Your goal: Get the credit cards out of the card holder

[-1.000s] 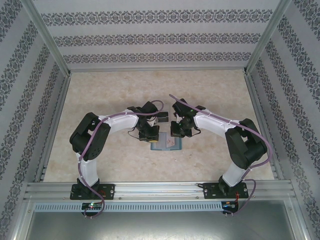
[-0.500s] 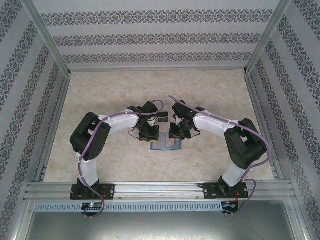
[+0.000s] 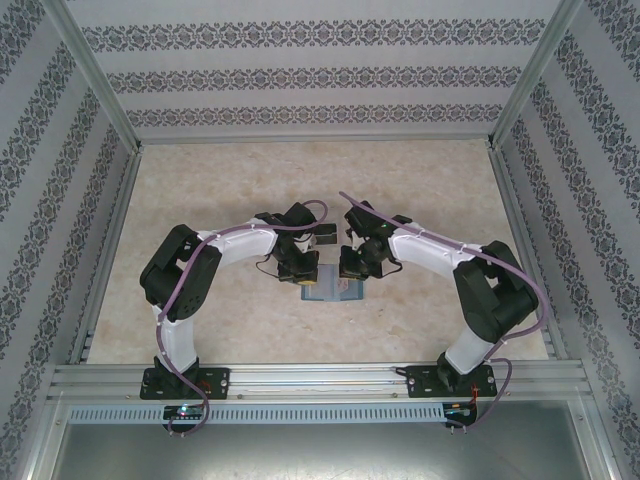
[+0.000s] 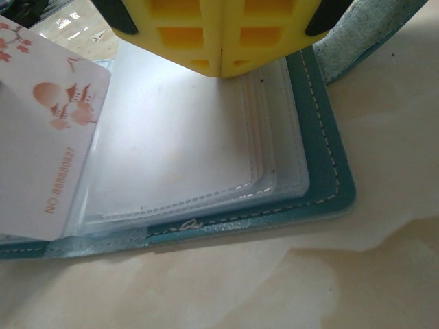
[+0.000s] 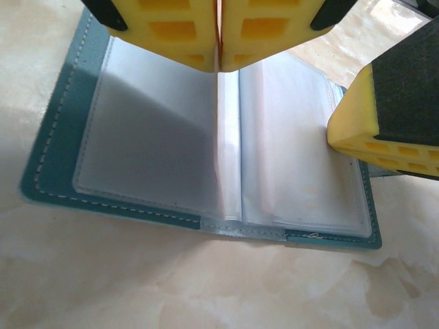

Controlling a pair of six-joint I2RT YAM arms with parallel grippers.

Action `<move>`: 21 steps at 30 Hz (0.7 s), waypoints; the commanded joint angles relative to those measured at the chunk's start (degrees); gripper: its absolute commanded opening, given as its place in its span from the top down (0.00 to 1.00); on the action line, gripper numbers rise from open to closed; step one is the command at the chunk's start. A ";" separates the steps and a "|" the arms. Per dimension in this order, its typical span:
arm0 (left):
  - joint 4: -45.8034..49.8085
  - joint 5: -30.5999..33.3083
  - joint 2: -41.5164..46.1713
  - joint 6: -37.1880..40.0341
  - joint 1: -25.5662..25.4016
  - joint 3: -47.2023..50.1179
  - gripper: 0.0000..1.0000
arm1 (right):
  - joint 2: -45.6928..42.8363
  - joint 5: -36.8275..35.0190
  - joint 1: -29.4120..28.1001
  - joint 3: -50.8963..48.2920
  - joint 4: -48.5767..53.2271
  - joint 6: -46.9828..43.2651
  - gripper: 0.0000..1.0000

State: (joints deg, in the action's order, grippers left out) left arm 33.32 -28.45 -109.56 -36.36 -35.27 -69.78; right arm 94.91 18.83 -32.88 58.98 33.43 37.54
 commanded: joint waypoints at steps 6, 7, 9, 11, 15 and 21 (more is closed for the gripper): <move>4.99 3.74 -0.86 0.53 -1.12 1.49 1.00 | -2.88 -2.81 -0.12 2.37 3.52 -1.85 0.94; 5.15 3.87 -0.72 0.60 -1.18 1.34 1.00 | -2.93 -2.88 0.01 2.60 3.58 -2.19 0.95; 5.44 4.01 -0.47 0.62 -1.15 1.31 1.00 | -2.89 -2.99 0.18 3.15 3.57 -3.04 0.97; 5.53 4.23 0.08 0.61 -1.12 1.28 1.00 | -2.51 -2.62 0.60 4.07 3.74 -4.21 0.98; 5.87 4.46 0.97 0.68 -1.13 1.22 0.99 | -2.19 -1.81 1.23 5.88 4.03 -7.17 0.99; 6.79 5.40 2.08 0.84 -1.03 0.16 0.98 | -2.80 0.54 1.68 8.31 4.02 -15.62 1.00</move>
State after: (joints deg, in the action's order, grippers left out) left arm 34.72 -26.17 -108.68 -36.36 -35.68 -69.76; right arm 93.45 18.11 -31.55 65.19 36.34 27.92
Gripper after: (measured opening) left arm 0.047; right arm 0.068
